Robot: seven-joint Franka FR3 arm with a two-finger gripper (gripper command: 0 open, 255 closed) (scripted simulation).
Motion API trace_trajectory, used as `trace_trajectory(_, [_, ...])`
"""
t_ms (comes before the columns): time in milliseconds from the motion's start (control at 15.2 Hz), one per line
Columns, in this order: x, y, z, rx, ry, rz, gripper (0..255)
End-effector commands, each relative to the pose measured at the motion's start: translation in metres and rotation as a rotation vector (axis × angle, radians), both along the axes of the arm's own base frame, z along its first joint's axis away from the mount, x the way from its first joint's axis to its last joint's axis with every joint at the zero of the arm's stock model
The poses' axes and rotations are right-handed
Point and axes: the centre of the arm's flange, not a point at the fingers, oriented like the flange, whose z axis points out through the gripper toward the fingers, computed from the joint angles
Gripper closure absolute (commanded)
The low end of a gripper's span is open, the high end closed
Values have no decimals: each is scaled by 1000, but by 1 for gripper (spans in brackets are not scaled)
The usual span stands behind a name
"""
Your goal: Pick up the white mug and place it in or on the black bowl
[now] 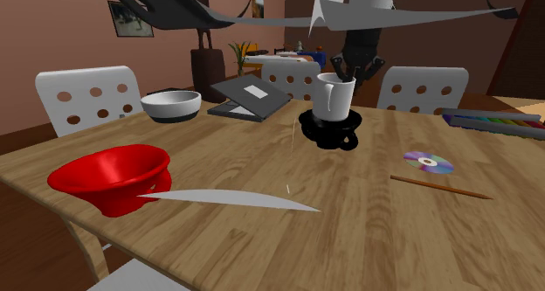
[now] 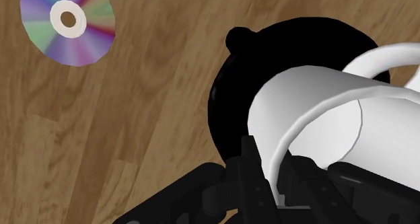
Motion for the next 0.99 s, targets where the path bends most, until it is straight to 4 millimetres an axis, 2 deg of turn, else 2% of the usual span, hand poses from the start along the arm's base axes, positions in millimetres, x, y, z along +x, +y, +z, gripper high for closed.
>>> trace_trajectory(0, [0, 0, 0, 0, -1, 0, 255])
trace_trajectory(66, [0, 0, 0, 0, -1, 0, 255])
trace_trajectory(132, [0, 0, 0, 0, -1, 0, 0])
trace_trajectory(462, [0, 0, 0, 0, -1, 0, 0])
trace_trajectory(726, [-5, -2, 50, 0, -1, 0, 0])
trace_trajectory(924, [-5, -2, 50, 0, -1, 0, 0])
